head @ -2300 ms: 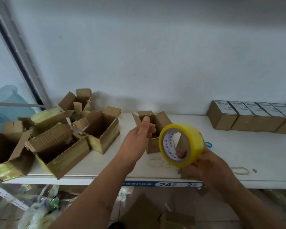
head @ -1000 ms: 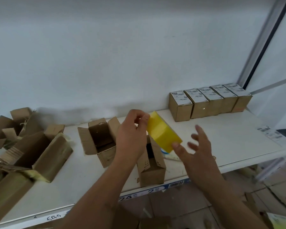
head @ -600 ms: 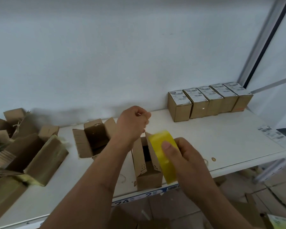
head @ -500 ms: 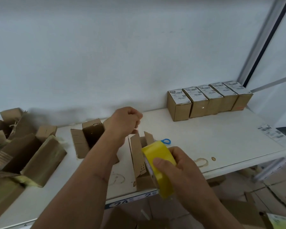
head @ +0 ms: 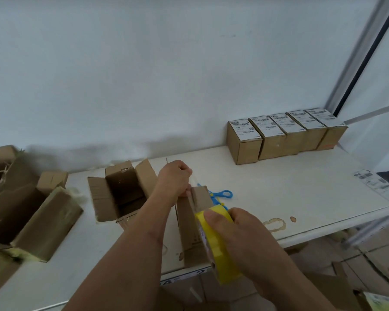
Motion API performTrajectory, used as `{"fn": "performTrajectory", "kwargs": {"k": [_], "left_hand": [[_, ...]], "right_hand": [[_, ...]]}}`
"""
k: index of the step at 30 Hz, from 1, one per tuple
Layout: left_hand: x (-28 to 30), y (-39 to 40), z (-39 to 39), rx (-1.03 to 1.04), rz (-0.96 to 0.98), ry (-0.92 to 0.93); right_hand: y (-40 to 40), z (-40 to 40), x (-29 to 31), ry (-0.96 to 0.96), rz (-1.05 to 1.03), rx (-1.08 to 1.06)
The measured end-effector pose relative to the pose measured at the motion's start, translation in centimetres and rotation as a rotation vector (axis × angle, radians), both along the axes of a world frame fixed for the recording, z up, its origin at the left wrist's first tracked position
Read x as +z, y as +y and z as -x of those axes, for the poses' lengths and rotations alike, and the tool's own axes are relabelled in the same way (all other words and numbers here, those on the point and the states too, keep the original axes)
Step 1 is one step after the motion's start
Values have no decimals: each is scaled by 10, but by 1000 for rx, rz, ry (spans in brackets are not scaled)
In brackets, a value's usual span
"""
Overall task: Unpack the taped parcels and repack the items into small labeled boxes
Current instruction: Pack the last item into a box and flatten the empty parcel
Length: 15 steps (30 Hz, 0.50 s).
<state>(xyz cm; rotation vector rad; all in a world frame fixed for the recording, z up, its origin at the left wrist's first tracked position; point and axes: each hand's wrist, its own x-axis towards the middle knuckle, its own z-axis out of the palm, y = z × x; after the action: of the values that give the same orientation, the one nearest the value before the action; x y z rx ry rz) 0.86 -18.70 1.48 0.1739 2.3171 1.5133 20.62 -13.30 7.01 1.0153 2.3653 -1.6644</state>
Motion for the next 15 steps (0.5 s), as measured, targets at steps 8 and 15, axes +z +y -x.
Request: {"fn": "performTrajectory", "kwargs": {"k": [8,15], "left_hand": [[-9,2,10,12,76,75],[-19,6,26,-125,357,268]], "right_hand": [[1,16,-5,15,113,61],[-4,28,-11,10,57,34]]}}
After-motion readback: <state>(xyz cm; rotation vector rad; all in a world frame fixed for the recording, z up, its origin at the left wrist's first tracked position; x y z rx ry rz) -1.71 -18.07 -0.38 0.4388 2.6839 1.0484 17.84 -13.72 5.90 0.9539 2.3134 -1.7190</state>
